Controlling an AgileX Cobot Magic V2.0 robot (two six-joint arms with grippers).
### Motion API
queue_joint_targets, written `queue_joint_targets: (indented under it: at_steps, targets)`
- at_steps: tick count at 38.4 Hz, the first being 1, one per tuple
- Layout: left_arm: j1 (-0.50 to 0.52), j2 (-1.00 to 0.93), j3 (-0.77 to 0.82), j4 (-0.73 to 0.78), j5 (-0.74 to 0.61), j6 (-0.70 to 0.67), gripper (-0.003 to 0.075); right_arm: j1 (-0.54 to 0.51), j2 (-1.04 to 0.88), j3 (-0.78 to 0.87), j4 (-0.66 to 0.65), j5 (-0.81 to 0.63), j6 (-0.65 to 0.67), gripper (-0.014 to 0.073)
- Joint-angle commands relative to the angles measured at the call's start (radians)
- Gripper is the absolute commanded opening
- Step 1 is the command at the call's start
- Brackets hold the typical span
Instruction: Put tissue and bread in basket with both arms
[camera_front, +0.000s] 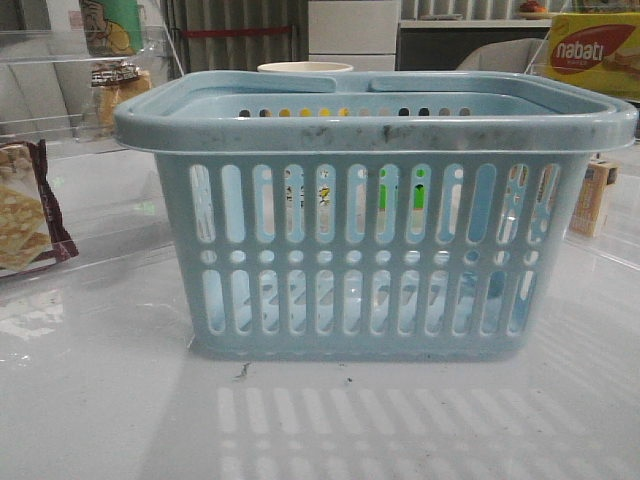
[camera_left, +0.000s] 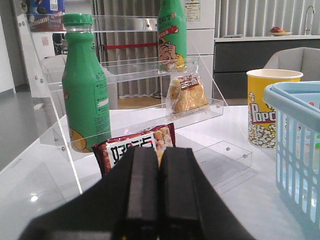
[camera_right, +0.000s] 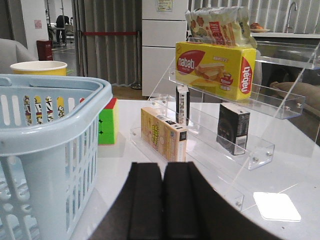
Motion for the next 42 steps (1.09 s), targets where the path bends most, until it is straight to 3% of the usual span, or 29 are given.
queue_joint_targets:
  at_steps: [1,21,30,36,42]
  targets:
    - [0.002,-0.016,-0.002,0.000,-0.087,-0.010,0.0091,-0.006,-0.018,0.000,-0.005,-0.088,0.005,0.0054]
    - [0.002,-0.016,-0.002,0.000,-0.087,-0.010,0.0091,-0.006,-0.018,0.000,-0.005,-0.096,0.005,0.0054]
    - [0.002,-0.016,-0.015,0.000,-0.184,-0.010,0.0091,-0.006,-0.018,-0.005,-0.004,-0.144,0.005,0.0054]
    - [0.002,-0.016,-0.126,0.000,-0.147,-0.010,0.0091,-0.003,-0.018,-0.115,-0.004,-0.100,0.005,0.0054]
    - [0.002,0.016,-0.303,0.000,-0.018,-0.010,0.0091,-0.003,-0.008,-0.292,-0.005,0.018,0.005,0.0054]
